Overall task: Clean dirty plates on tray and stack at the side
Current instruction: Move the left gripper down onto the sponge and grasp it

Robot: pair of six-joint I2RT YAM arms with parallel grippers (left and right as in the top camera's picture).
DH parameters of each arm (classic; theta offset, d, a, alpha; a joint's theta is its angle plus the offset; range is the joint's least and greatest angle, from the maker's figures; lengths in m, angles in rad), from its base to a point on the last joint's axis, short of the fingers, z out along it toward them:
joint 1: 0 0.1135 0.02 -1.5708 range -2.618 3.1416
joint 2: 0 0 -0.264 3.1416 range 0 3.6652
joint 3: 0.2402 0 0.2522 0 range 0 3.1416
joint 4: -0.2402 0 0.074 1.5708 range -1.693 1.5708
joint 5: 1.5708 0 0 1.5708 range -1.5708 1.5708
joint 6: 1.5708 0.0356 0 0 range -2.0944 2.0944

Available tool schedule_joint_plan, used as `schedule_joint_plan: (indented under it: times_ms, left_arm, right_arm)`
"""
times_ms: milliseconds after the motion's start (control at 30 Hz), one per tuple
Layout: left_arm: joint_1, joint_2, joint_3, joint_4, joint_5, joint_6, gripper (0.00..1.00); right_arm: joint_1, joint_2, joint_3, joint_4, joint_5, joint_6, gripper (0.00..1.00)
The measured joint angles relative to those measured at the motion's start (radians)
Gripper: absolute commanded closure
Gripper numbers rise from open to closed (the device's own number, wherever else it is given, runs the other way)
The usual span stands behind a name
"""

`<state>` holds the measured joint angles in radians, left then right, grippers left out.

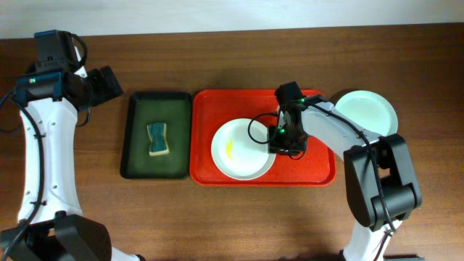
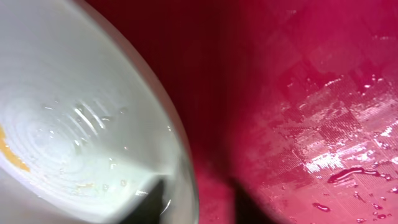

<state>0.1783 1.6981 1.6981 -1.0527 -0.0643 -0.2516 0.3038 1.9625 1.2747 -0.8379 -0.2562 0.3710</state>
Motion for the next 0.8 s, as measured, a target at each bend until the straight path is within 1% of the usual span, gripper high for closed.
schedule_joint_plan:
  times_ms: [800]
  left_arm:
    - [0.000, 0.000, 0.000, 0.000, 0.000, 0.000, 0.01]
  right_arm:
    - [0.000, -0.014, 0.002, 0.003, -0.008, 0.000, 0.02]
